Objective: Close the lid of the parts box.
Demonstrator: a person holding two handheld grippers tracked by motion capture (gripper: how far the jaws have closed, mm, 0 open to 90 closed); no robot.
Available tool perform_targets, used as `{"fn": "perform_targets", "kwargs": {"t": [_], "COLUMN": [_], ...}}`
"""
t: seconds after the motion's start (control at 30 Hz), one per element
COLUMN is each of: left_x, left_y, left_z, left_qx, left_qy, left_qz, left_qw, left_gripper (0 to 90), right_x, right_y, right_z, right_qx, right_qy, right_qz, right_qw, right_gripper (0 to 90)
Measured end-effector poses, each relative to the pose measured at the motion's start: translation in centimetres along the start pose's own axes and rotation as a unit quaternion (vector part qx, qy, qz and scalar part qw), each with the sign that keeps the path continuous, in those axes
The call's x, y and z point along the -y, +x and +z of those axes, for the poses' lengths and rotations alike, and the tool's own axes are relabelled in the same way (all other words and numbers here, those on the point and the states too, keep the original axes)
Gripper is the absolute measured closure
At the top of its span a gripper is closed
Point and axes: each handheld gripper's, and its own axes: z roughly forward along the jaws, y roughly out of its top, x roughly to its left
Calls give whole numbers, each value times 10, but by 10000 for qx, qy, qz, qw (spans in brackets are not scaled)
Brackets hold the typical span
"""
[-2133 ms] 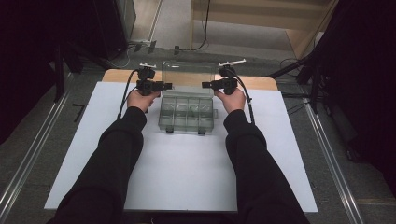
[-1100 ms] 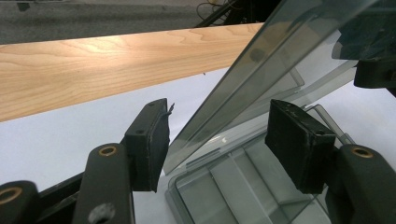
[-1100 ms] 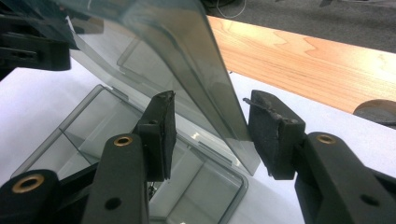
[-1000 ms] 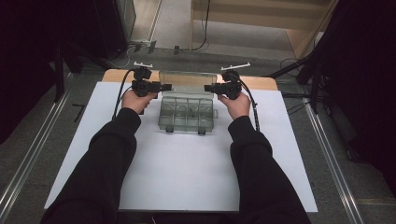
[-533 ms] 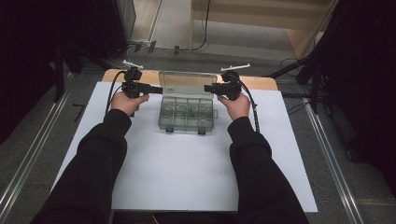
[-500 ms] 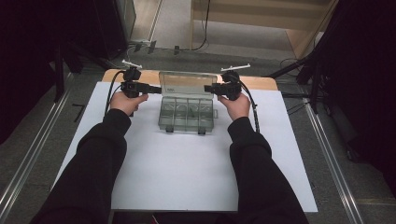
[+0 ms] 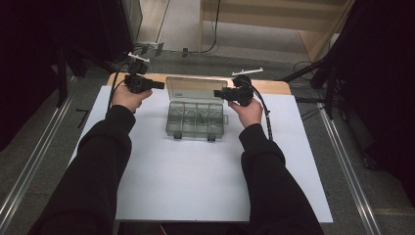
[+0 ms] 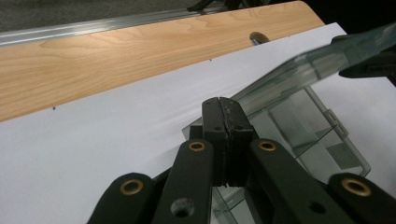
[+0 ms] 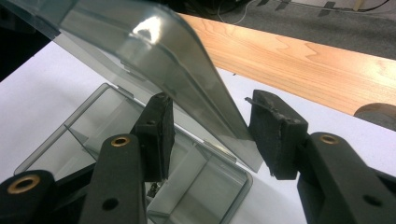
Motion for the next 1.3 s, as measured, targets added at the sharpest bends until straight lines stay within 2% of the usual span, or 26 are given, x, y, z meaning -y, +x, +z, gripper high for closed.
{"fn": "perform_targets", "kwargs": {"t": [0.13, 0.23, 0.47, 0.67, 0.8, 0.93, 1.03, 1.3], "left_x": [-3, -3, -6, -8, -11, -12, -12, -12], "left_y": [1, -1, -4, -3, -4, -4, -4, -6], "left_z": [2, 4, 8, 8, 11, 11, 12, 11], "left_qx": [66, 80, 88, 113, 85, 128, 149, 164], "left_qy": [-110, -98, -87, -204, -169, -225, -234, -260], "left_qz": [-69, -3, 98, 83, 79, 19, 28, 53], "left_qw": [9999, 9999, 9999, 9997, 9998, 9997, 9996, 9995], "left_gripper": [898, 897, 896, 894, 895, 894, 893, 892], "right_x": [2, 2, 5, 4, 4, 4, 4, 9], "right_y": [1, 1, 0, 1, 2, 2, 2, -1], "right_z": [-1, -1, -1, -1, 0, -2, -4, -17], "right_qx": [-8, -1, -20, -47, 11, -19, 37, -6], "right_qy": [-4, -5, -59, -59, -69, -78, 3, 31], "right_qz": [-36, -91, -19, -26, -35, -61, -188, -193], "right_qw": [10000, 10000, 10000, 10000, 10000, 9999, 9998, 9998], "right_gripper": [512, 511, 498, 486, 483, 426, 382, 370]}}
